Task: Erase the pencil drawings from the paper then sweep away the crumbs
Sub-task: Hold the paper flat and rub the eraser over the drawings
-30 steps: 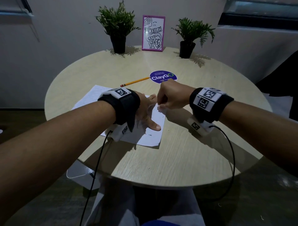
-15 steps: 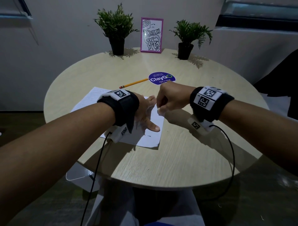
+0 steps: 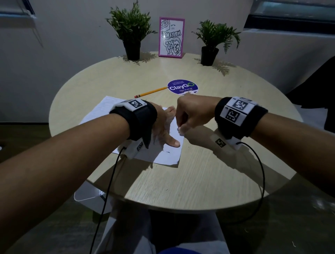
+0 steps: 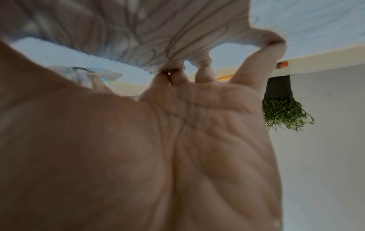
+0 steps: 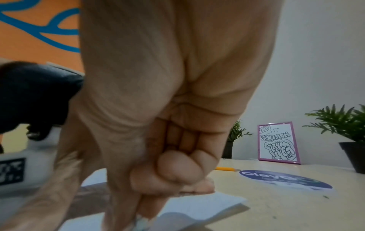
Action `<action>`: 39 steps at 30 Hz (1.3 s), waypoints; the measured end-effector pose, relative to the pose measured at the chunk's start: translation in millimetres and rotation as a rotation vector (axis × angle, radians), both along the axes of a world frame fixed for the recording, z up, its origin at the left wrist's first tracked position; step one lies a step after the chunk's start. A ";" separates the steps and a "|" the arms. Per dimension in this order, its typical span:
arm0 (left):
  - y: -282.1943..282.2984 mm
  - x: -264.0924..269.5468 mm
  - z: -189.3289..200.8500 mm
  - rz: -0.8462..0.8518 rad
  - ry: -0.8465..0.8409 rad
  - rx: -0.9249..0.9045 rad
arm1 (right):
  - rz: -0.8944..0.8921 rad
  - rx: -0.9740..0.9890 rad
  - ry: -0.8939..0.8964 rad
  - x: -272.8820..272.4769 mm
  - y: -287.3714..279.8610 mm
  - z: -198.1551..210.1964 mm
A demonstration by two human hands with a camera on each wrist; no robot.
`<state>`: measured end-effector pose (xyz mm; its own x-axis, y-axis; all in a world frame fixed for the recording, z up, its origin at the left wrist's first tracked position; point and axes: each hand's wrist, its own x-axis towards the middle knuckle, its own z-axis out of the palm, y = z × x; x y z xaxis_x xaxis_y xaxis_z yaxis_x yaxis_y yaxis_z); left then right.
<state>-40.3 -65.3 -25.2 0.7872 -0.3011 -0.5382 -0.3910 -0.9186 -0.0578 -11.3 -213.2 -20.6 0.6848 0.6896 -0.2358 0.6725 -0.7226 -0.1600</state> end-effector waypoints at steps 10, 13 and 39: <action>1.3 2.8 -1.9 -0.005 -0.002 -0.010 | -0.039 0.060 -0.022 1.4 -0.1 -2.9; 0.1 3.8 -3.3 -0.009 0.011 -0.017 | -0.004 0.002 0.050 -1.9 -0.4 3.8; 3.3 8.2 -8.1 -0.017 0.002 -0.013 | -0.048 0.073 -0.049 -13.1 -5.2 -11.7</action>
<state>-32.1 -62.0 -33.3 0.7811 -0.3212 -0.5355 -0.4065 -0.9125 -0.0456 -24.3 -218.4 -32.3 0.7266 0.6701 -0.1517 0.6460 -0.7415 -0.1813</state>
